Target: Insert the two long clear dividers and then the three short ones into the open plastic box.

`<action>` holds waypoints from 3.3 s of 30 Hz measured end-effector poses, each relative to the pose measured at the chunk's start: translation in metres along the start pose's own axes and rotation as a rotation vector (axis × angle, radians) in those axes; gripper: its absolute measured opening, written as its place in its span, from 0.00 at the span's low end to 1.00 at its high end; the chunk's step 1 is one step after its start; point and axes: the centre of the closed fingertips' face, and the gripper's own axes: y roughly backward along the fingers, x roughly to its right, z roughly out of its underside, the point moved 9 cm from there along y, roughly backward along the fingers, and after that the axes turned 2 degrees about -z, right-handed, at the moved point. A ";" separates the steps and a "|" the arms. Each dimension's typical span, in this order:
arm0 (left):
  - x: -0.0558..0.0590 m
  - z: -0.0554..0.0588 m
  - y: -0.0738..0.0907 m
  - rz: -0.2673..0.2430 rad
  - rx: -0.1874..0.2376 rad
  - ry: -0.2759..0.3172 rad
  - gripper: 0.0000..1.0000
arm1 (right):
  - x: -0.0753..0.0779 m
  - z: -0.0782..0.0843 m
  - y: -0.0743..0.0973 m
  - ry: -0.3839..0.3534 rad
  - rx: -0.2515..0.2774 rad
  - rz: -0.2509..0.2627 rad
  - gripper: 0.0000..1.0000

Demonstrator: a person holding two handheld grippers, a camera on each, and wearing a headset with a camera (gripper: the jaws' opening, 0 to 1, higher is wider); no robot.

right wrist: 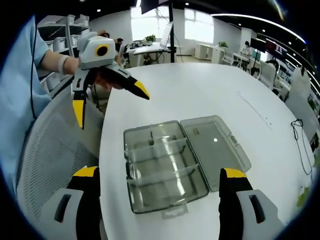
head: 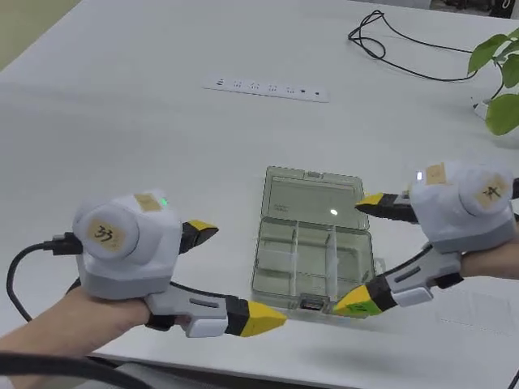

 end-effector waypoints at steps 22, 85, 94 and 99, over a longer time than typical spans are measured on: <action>0.002 -0.001 -0.001 -0.007 -0.009 0.002 0.96 | 0.004 0.071 0.049 -0.092 -0.120 0.094 0.95; 0.001 0.003 0.000 -0.009 -0.016 0.012 0.92 | 0.023 0.120 0.044 0.132 -0.530 -0.032 0.33; 0.001 0.003 0.001 -0.012 -0.009 0.020 0.91 | 0.022 0.119 0.045 0.127 -0.528 -0.021 0.33; 0.001 0.004 0.000 -0.012 -0.009 0.019 0.91 | 0.025 0.122 0.045 0.125 -0.530 -0.012 0.33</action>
